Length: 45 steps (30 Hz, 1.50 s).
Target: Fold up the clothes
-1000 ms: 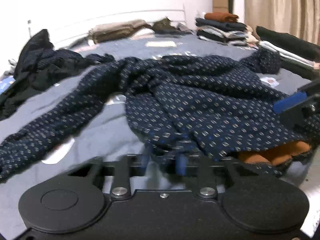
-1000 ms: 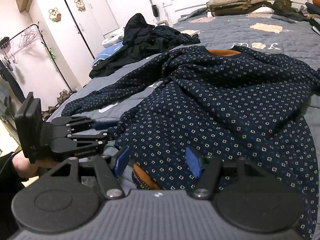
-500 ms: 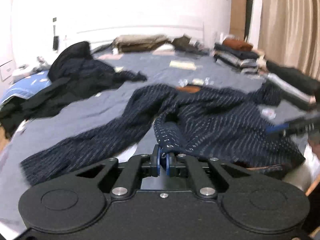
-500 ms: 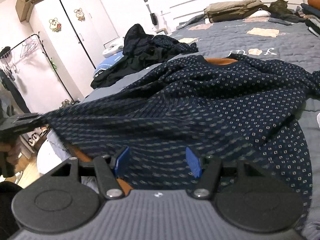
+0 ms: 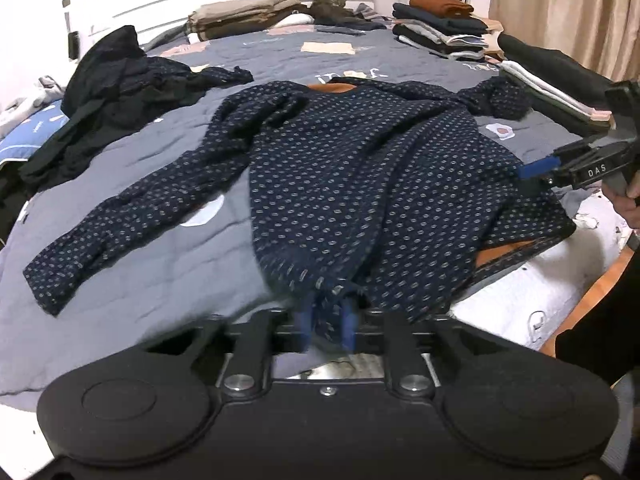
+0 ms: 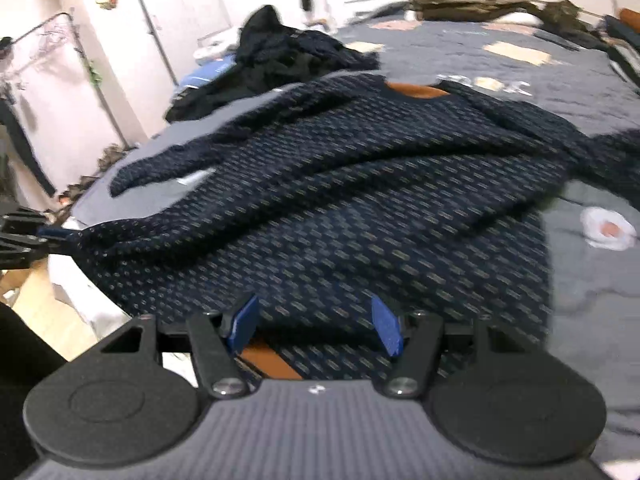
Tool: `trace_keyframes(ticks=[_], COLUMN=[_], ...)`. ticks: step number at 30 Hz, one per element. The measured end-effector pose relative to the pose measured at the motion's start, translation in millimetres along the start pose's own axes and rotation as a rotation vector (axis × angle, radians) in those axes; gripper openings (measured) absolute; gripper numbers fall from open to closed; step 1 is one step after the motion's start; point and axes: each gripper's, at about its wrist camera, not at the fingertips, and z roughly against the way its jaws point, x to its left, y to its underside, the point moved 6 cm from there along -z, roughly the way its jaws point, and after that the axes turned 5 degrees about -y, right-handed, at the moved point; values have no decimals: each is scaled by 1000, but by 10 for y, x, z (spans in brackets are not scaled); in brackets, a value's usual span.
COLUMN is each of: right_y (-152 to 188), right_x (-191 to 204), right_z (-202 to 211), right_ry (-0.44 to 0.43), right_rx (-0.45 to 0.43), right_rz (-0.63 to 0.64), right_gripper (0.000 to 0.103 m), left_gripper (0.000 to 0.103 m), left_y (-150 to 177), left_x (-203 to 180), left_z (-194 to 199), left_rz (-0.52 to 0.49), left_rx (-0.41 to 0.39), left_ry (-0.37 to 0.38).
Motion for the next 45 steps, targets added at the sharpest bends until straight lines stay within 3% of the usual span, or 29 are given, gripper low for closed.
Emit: trace_keyframes(ticks=[1, 8, 14, 19, 24, 26, 28, 30, 40, 45], right_y=[32, 351, 639, 808, 955, 956, 930, 890, 807, 1064], right_x=[-60, -371, -414, -458, -519, -527, -538, -549, -761, -715], right_z=[42, 238, 256, 235, 169, 205, 260, 354, 1063, 1034], right_ry=[21, 116, 168, 217, 247, 226, 213, 217, 161, 148], right_rx=[-1, 29, 93, 114, 136, 104, 77, 43, -65, 107], right_rz=[-13, -74, 8, 89, 148, 139, 124, 115, -54, 24], right_gripper=[62, 62, 62, 62, 60, 52, 21, 11, 8, 8], left_gripper=[52, 53, 54, 54, 54, 55, 55, 55, 56, 56], left_y=[18, -29, -241, -229, -299, -342, -377, -395, -432, -437], left_x=[-28, -218, -760, -1050, -1083, -1098, -1127, -1181, -1218, -1208], left_z=[42, 245, -69, -356, -531, -576, -619, -670, -768, -808], left_rz=[9, 91, 156, 153, 183, 193, 195, 184, 181, 178], left_rx=[-10, -125, -179, -154, -134, -137, -135, -119, -102, -85], left_ry=[10, 154, 300, 374, 351, 338, 327, 325, 308, 288])
